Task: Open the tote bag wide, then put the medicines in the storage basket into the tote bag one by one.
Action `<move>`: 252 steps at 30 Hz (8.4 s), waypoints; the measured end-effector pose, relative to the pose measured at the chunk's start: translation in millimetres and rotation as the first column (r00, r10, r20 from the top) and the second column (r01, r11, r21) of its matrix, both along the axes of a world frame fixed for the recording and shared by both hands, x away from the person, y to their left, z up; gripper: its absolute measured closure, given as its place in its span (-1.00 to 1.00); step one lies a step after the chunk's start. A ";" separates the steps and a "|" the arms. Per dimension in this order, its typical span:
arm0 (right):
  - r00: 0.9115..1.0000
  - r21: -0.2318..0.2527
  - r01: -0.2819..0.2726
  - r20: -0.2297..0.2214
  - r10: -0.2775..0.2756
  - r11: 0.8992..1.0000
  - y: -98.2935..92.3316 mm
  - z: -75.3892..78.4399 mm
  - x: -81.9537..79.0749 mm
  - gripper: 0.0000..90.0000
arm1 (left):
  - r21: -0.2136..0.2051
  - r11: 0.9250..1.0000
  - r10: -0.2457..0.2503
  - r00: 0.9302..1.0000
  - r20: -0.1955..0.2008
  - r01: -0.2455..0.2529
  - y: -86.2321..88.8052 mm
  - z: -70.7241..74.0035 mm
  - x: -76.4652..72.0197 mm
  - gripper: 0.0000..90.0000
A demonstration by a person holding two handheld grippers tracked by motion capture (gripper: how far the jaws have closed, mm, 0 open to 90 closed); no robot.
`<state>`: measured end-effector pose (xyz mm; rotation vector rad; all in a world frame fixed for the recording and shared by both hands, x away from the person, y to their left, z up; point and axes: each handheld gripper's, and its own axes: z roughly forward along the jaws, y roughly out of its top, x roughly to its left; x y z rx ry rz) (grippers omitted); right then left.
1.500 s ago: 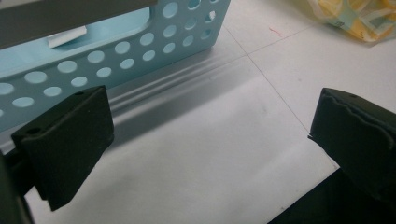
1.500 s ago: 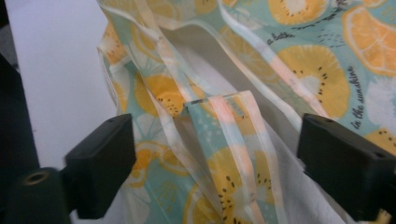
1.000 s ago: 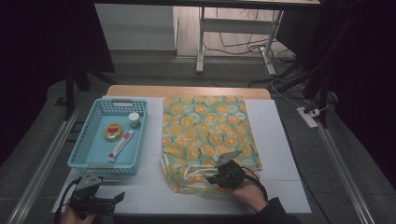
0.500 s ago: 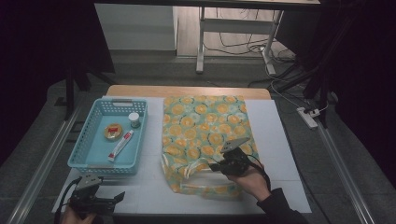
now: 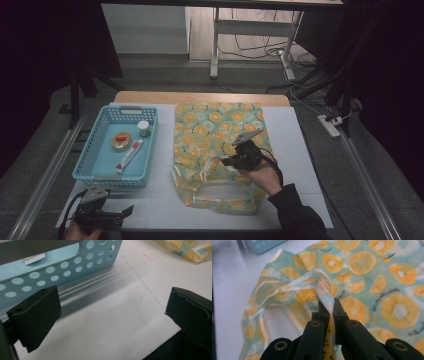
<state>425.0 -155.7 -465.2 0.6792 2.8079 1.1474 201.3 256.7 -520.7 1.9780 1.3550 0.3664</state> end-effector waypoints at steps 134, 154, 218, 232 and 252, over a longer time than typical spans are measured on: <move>0.998 0.057 -0.014 0.058 0.011 0.998 25.1 36.7 26.4 1.00 | 0.003 1.000 0.003 1.000 -0.009 -0.003 -0.3 -0.4 1.1 -0.99; 0.998 0.097 -0.010 0.060 0.004 0.995 28.2 61.7 41.2 1.00 | 0.000 1.000 0.000 1.000 -0.010 0.000 0.2 -0.5 1.1 -0.99; 0.994 0.142 -0.009 0.108 -0.007 0.990 19.1 62.0 43.0 1.00 | -0.151 0.988 -0.019 0.999 0.029 0.023 18.7 7.2 -1.2 -1.00; 0.994 0.133 -0.013 0.106 -0.001 0.991 19.9 59.6 44.1 1.00 | -0.128 0.991 -0.026 0.997 0.067 0.035 20.4 25.0 0.3 -0.99; 0.995 0.132 -0.010 0.098 -0.003 0.991 19.8 58.0 45.7 1.00 | -0.146 0.989 -0.017 0.998 0.053 0.025 30.6 40.8 25.3 -1.00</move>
